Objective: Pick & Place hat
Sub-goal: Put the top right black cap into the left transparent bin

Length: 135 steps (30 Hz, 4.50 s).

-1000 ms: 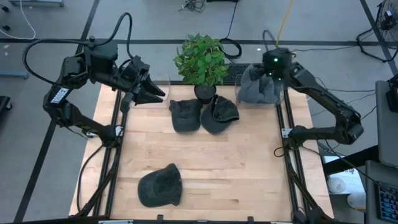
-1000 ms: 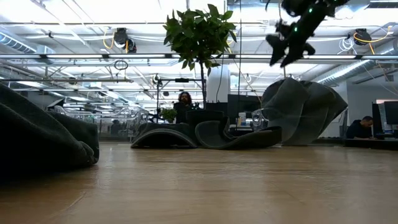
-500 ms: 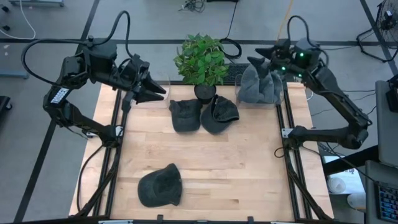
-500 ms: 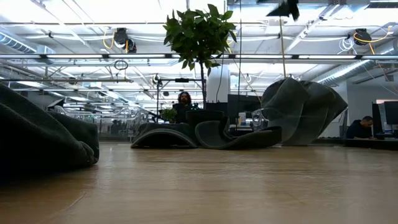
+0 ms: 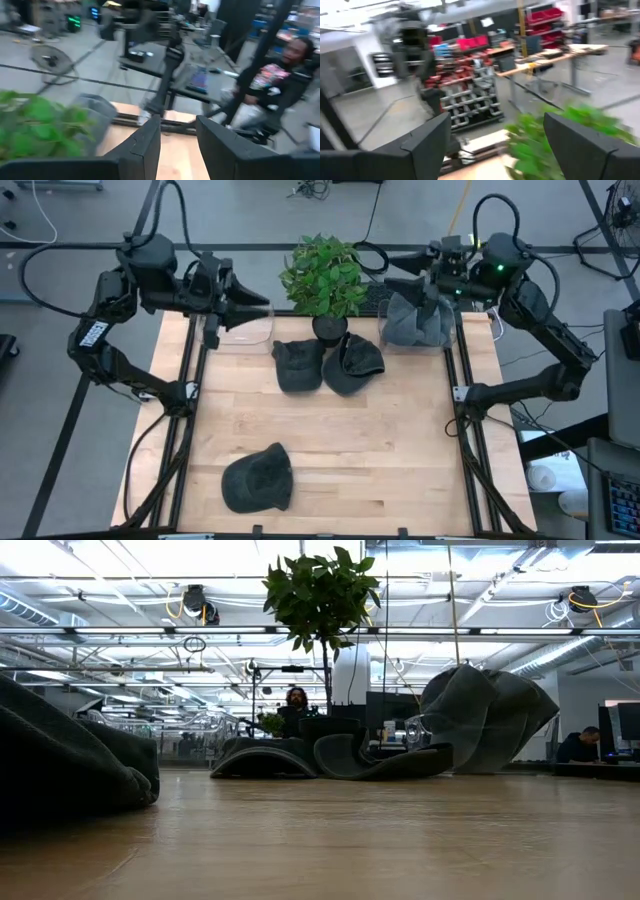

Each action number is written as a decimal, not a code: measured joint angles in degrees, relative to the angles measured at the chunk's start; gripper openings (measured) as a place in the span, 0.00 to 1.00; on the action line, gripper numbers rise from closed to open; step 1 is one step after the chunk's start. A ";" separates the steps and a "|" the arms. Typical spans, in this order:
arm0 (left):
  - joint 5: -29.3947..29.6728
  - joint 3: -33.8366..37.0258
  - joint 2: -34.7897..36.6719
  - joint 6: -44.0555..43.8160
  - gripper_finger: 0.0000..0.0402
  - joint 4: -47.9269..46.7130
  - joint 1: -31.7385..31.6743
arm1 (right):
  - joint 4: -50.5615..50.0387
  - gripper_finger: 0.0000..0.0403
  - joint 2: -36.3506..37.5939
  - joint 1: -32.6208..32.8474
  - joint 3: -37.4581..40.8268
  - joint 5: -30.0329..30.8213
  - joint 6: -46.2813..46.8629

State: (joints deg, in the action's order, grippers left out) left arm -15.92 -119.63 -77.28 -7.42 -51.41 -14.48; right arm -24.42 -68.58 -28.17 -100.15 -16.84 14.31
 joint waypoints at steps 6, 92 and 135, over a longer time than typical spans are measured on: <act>6.73 0.00 0.16 2.25 0.33 2.39 0.00 | -2.13 0.76 -3.78 7.96 -5.81 0.28 -4.89; 4.59 0.00 0.16 4.13 0.33 -2.00 0.00 | 15.96 0.69 -22.53 25.79 51.92 36.52 -63.26; 3.96 0.00 0.17 3.98 0.33 -0.99 -0.02 | 20.25 0.00 1.75 41.25 52.35 50.76 -50.80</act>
State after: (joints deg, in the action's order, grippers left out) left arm -11.97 -119.63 -77.11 -3.44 -52.40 -14.50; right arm -4.17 -66.83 13.08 -47.79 33.92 -36.50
